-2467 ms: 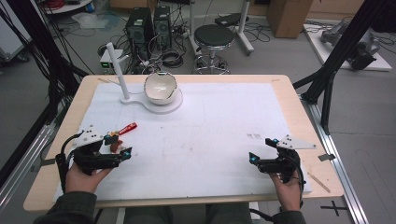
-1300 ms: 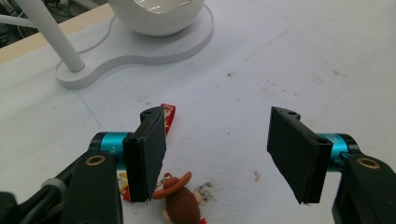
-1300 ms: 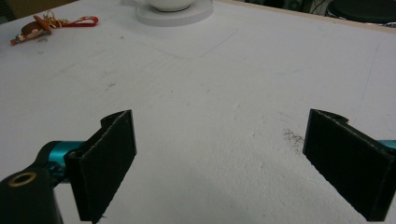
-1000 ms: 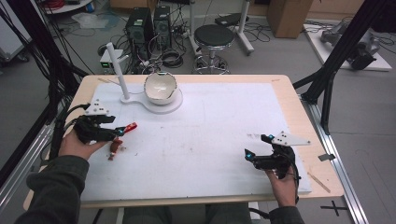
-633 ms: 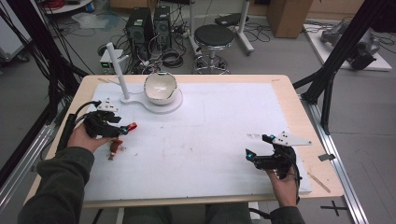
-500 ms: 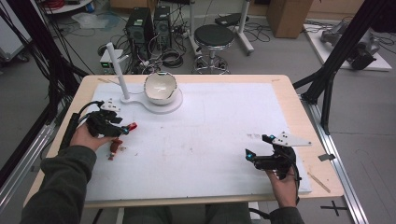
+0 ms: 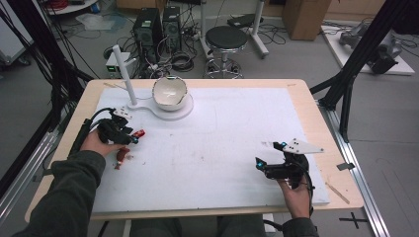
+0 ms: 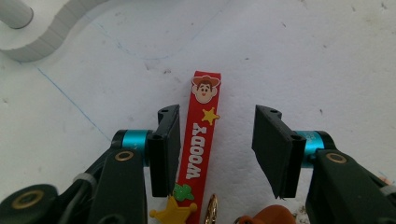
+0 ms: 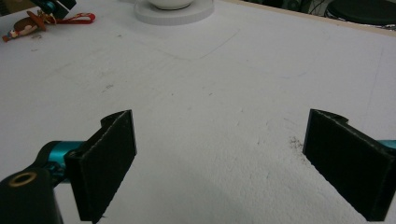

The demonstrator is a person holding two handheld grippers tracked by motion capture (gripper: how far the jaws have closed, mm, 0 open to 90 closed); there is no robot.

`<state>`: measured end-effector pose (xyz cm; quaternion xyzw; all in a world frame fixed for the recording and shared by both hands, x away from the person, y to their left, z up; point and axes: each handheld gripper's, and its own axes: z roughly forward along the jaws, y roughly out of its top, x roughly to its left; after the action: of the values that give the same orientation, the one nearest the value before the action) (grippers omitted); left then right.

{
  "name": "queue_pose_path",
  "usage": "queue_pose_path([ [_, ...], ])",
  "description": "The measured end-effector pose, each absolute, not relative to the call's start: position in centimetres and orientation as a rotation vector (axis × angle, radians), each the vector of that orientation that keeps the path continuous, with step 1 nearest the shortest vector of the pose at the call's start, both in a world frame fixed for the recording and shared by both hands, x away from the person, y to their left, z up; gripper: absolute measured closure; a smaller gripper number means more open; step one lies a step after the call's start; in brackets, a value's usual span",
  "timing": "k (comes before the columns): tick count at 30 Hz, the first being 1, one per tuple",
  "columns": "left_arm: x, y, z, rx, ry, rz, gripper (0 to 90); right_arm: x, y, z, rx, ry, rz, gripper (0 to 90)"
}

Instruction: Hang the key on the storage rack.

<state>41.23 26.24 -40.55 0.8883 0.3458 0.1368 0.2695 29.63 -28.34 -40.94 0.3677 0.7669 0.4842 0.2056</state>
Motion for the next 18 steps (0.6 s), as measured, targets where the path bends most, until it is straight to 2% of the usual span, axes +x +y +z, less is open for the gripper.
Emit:
queue_pose_path([
  [13, 41.8, 26.3, -41.4, 2.421, 0.908, 0.341, 57.2, 29.3, -28.8, -41.1, 1.032, 2.128, 1.344, 8.8],
  [18, 42.1, 26.5, -41.6, 2.434, 0.848, 0.342, 61.4, 29.2, -28.8, -41.2, 1.036, 2.128, 1.34, 8.8],
])
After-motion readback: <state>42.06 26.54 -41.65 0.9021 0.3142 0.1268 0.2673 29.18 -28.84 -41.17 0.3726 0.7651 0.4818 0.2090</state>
